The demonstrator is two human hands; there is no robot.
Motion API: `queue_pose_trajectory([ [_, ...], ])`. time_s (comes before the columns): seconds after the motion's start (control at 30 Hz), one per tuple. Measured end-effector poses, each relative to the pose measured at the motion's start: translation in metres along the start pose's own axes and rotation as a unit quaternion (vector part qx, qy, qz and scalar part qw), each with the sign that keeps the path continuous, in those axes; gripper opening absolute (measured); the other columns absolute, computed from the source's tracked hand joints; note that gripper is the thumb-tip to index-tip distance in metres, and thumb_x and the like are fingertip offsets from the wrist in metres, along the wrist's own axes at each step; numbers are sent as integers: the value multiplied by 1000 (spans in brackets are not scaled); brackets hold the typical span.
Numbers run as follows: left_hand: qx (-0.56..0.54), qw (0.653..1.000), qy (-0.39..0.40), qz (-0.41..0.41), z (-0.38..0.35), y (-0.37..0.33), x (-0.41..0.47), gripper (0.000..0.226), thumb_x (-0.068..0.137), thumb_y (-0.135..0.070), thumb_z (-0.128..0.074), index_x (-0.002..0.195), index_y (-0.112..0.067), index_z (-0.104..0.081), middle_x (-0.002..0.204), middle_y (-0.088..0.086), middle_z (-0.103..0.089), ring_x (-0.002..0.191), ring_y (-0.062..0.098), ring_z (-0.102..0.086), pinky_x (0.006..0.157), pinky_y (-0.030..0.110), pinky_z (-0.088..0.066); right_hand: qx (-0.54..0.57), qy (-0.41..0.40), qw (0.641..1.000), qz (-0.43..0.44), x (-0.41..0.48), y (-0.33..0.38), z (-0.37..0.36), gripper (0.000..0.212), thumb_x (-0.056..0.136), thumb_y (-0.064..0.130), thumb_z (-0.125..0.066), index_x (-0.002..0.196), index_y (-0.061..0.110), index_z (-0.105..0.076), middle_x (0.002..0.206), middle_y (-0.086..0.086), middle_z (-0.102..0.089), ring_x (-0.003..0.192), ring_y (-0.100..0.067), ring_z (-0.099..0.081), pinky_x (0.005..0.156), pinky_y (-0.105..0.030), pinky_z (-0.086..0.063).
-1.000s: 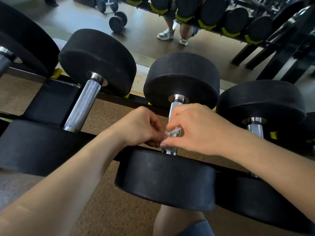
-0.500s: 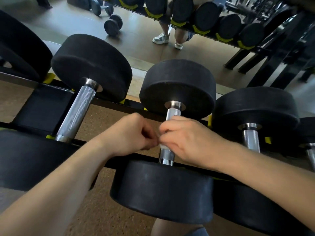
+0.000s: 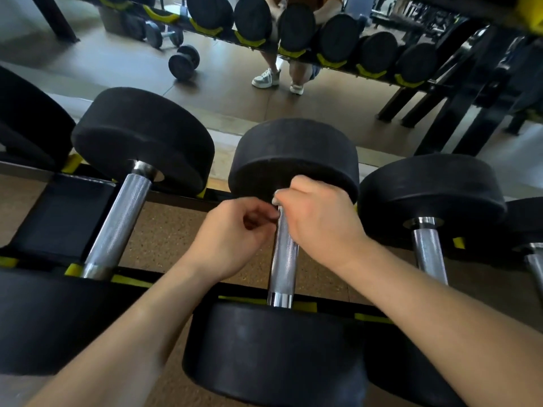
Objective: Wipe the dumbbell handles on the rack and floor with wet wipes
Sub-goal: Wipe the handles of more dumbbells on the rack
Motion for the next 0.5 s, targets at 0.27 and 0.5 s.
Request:
queue_pose_trajectory([
  [0.27,35,999,-41,-5,-1,-7,10,19,83,-20,-74,98,-31,-71,78,-12,-67,76,0,-62,68,13,-47,214,-84,917,-327,-34,-33,-1,12,92,14,-62,96,20,-72,85,10,-69,76,0,-63,69,-11,-50],
  [0.5,-14,999,-36,3,-2,-3,13,22,78,-14,-78,88,-32,-71,73,-9,-70,73,1,-66,74,23,-53,358,44,843,-398,-62,-34,-21,15,87,10,-68,80,24,-69,72,11,-67,69,-3,-68,71,-24,-58],
])
Point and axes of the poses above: each hand's wrist, its own x-axis towards the middle knuckle, its own z-axis out of the back of the hand, y = z × x, the point moved 7 cm from there along x, towards the middle knuckle
